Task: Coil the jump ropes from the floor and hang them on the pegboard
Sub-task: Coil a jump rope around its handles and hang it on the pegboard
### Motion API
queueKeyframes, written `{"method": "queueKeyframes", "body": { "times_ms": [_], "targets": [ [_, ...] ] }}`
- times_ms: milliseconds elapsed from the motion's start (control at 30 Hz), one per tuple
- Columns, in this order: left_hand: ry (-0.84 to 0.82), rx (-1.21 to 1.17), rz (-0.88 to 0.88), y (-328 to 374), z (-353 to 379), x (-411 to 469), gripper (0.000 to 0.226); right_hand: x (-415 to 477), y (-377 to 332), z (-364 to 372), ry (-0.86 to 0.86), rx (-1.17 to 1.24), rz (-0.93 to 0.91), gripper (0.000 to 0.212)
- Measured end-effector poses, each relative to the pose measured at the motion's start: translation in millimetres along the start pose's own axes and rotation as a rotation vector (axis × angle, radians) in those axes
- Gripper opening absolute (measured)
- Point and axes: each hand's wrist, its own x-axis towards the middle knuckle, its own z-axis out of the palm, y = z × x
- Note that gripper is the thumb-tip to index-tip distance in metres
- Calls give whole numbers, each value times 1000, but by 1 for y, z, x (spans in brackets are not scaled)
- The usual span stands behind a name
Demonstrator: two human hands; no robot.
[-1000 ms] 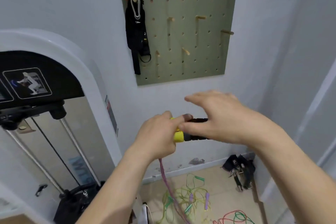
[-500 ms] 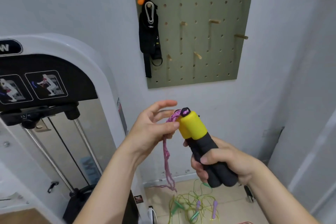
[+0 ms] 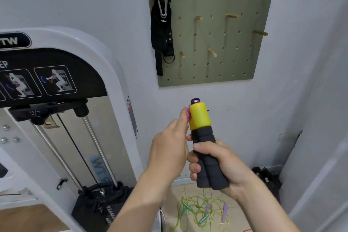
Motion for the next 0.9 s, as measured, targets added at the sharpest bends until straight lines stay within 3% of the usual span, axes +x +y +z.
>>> {"method": "queueKeyframes", "body": {
  "times_ms": [133,200,300,433,633,900],
  "targets": [
    [-187,29,4,5,6,-11,70,8,12,3,241,-52,-115,30],
    [-197,-69,36,9,7,-15,60,9,13,3,303,-33,-138,27],
    [-197,-21,101,12,11,-19,31,7,13,3,348,-32,-129,29],
    [-241,43,177,22,15,-29,19,5,11,-3,432,2,-133,23],
    [-161,51,215,23,27,-37,8,5,16,-10,557,7,-118,20],
    [-83,13,215,24,31,-41,5,2,11,-12,544,14,-124,21]
  ]
}}
